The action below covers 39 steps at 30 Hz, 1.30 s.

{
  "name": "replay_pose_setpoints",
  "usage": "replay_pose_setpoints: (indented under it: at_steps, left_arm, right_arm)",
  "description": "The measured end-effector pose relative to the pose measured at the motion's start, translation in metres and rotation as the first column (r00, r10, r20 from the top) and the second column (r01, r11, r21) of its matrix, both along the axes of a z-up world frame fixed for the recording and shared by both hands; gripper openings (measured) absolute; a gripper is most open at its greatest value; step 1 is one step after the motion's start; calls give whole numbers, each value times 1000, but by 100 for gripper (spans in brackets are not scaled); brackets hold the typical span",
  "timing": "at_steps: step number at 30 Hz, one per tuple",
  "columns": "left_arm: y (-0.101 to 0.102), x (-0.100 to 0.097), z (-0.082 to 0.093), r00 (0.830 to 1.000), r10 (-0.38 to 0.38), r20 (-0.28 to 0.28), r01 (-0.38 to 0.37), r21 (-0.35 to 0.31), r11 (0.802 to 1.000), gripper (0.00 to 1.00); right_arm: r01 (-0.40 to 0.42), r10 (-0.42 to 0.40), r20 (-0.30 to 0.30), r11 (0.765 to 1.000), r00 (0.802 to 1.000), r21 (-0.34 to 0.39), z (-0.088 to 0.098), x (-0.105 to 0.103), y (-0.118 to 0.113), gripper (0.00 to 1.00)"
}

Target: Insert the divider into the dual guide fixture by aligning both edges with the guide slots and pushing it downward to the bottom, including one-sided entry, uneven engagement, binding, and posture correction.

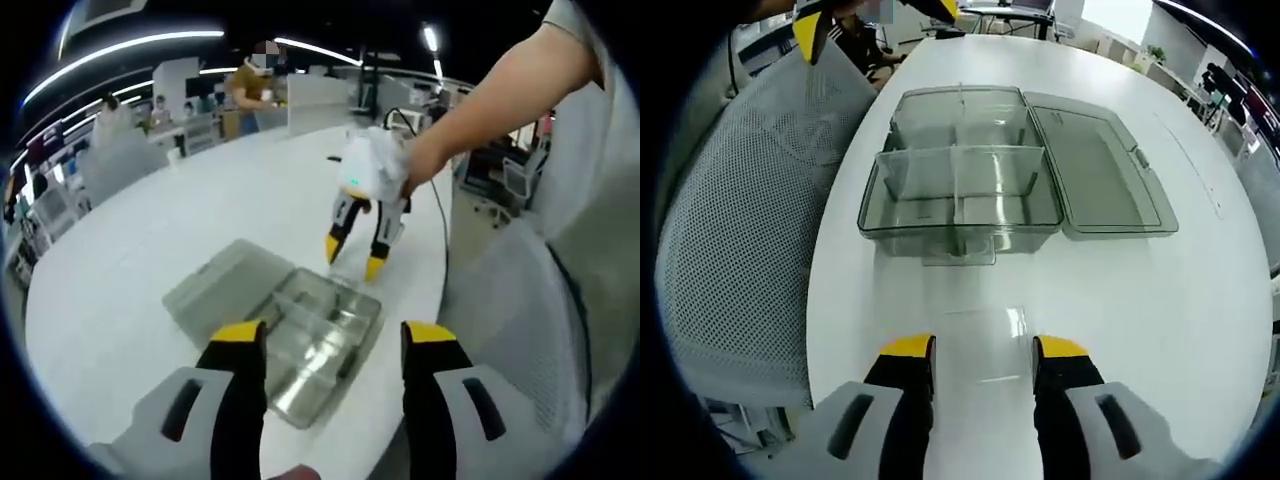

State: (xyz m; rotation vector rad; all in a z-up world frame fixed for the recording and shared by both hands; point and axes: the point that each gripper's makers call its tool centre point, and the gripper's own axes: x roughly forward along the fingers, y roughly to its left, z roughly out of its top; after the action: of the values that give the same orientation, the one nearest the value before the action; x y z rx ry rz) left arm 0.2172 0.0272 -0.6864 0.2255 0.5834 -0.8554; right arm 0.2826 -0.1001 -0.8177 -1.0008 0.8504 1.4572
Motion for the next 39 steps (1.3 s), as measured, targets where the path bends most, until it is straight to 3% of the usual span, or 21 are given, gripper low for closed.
replay_pose_setpoints:
  at_steps: [39]
  left_arm:
    - [1, -3, -2, 1000, 1, -12, -1, 5, 1000, 52]
  right_arm:
    - [2, -1, -53, 1000, 999, 22, 1, -10, -1, 28]
